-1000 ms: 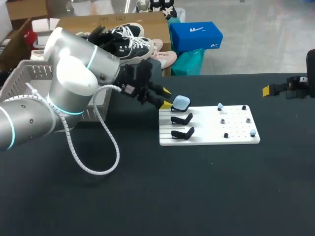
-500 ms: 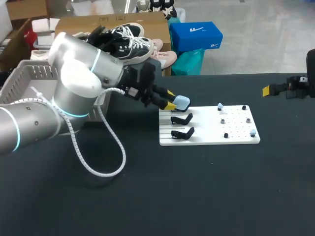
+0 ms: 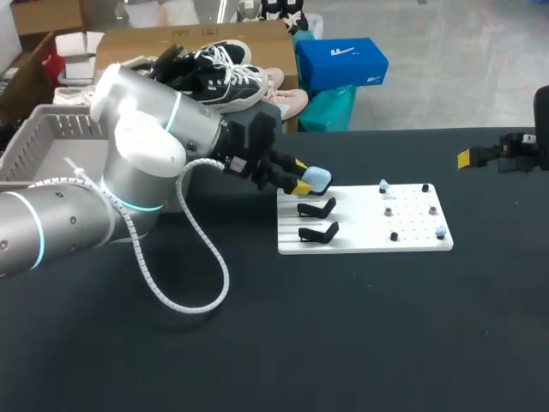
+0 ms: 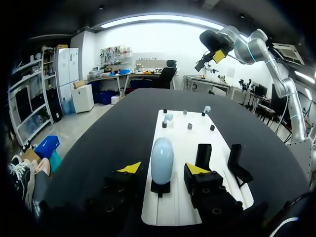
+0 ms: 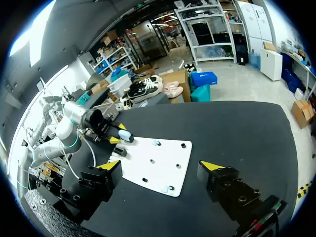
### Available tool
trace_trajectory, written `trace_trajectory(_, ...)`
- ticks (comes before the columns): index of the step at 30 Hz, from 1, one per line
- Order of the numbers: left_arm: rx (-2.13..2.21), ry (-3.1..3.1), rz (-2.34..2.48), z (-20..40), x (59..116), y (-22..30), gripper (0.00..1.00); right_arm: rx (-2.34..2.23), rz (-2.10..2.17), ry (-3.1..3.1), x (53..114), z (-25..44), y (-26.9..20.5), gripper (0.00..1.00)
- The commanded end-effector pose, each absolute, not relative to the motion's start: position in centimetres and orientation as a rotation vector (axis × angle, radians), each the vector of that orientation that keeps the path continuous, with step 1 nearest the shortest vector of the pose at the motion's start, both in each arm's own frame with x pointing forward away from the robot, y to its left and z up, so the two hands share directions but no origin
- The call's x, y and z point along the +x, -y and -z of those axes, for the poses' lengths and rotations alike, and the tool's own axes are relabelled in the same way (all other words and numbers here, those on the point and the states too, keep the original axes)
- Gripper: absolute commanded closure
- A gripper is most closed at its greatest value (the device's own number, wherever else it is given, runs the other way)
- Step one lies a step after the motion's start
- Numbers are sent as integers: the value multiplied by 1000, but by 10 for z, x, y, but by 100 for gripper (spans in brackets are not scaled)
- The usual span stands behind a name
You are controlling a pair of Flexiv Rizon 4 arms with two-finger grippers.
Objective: Pick up each earbud case from the left stands, insert the matching earbuds, close the lid, and place the case in the box.
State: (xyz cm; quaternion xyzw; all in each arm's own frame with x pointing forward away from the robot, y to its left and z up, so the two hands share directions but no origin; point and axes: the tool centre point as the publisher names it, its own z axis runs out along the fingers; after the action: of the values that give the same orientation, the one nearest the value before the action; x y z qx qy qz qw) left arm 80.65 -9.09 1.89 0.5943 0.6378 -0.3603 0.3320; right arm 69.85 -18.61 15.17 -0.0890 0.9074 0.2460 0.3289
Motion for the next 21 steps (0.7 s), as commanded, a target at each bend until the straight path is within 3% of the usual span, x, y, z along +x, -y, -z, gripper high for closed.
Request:
trace_trajectory(1, 1546, -1670, 939, -16, 808, 95, 46, -236, -647, -2373, 700, -151, 186, 0)
trace_trajectory(12, 1532, -1679, 935, -12, 812, 101, 47, -236, -647, -2373, 700, -151, 186, 0)
trace_trajectory(20, 1531, -1680, 930, -9, 812, 102, 54, -236, -647, -2373, 700, -151, 186, 0)
trace_trajectory(21, 1531, -1680, 932, -9, 811, 102, 58, -236, -647, -2373, 700, -151, 186, 0)
